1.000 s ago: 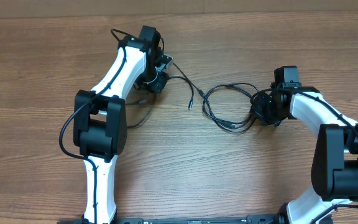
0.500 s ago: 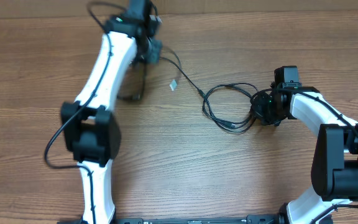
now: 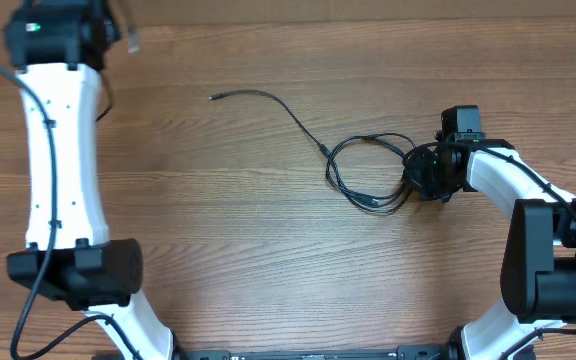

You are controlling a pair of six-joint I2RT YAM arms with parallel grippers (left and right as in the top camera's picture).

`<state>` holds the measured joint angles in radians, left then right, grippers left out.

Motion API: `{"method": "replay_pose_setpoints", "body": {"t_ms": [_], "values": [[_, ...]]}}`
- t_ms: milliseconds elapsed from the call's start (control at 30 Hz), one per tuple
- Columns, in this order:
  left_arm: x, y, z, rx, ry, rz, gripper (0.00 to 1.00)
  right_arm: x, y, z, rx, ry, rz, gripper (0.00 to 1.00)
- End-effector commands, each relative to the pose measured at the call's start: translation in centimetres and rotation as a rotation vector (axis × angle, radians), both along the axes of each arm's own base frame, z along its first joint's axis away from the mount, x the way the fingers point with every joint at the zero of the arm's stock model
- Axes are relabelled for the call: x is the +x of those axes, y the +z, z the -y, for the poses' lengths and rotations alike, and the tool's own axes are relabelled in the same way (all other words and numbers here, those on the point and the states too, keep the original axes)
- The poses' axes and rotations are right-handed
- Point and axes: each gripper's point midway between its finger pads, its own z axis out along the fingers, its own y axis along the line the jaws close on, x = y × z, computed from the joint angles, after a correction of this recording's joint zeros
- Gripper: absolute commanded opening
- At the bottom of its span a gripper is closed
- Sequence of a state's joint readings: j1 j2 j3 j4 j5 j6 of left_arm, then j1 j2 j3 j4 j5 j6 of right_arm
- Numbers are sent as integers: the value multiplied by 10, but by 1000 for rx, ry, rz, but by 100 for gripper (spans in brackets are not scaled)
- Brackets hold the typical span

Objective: Untangle cables
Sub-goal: 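Pull the left gripper up-left, drawing the cable end away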

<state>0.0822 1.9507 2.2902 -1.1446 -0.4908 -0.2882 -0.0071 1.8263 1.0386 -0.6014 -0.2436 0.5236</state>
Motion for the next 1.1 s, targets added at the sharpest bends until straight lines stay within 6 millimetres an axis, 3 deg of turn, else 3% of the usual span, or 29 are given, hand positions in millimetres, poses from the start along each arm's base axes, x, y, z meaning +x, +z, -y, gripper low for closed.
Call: {"method": "replay_pose_setpoints", "body": {"t_ms": [0,167,400,700,1067], "values": [[-8,-24,-30,-37,73,-47,4,1,-1,5,-13,-5,8,12],[-13,-66,-62,-19,16,-175,4,4,0,5,-12,-5,17,12],[5,-126,-48,-83,-435,-268,4,6,0,5,-13,-6,26,12],[-30,-192,-63,-196,-431,-382,4,6,0,5,-13,-6,26,12],[-40,-243,-62,-146,-511,-449,4,6,0,5,-13,-6,27,12]]}}
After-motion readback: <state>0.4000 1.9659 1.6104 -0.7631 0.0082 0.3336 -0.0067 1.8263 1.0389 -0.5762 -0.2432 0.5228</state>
